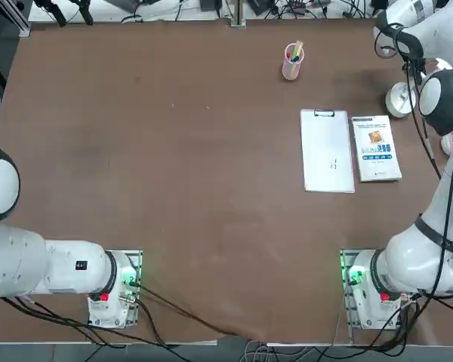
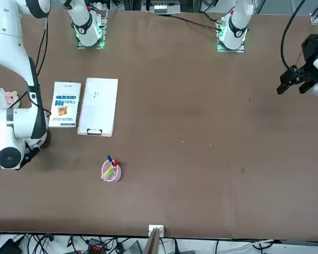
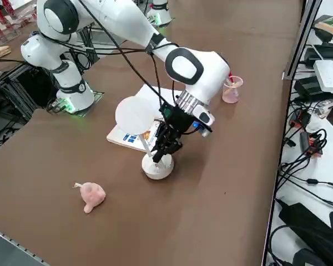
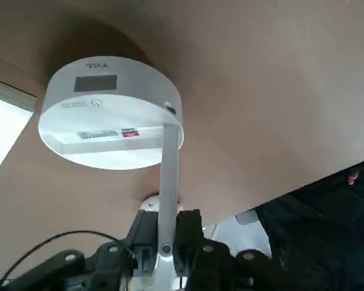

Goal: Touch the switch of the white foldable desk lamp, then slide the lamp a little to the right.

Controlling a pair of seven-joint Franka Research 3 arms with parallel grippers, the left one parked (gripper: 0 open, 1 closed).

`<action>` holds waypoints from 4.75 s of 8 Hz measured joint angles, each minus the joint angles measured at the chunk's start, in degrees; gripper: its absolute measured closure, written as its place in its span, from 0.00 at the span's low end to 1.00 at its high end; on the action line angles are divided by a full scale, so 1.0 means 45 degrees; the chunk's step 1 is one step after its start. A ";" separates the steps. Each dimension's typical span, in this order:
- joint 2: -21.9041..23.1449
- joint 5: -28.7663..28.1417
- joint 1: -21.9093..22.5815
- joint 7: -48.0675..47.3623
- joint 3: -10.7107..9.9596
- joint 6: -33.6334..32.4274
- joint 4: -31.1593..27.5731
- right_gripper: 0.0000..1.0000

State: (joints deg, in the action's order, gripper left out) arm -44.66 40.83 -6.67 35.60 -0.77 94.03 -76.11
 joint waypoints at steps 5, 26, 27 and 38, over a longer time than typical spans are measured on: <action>-0.0352 0.0058 -0.0011 -0.0144 -0.0007 0.0003 0.0068 0.82; 0.8980 -0.7589 0.3055 -0.4419 0.0288 -0.4601 -0.0959 0.00; 1.0050 -0.7814 0.3062 -0.5168 0.0283 -0.4409 -0.1976 0.00; 1.0485 -0.8839 0.1738 -0.7959 0.0066 -0.0671 -0.4307 0.00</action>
State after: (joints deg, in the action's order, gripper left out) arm 2.52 1.06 1.15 -0.22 -0.48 91.01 -95.49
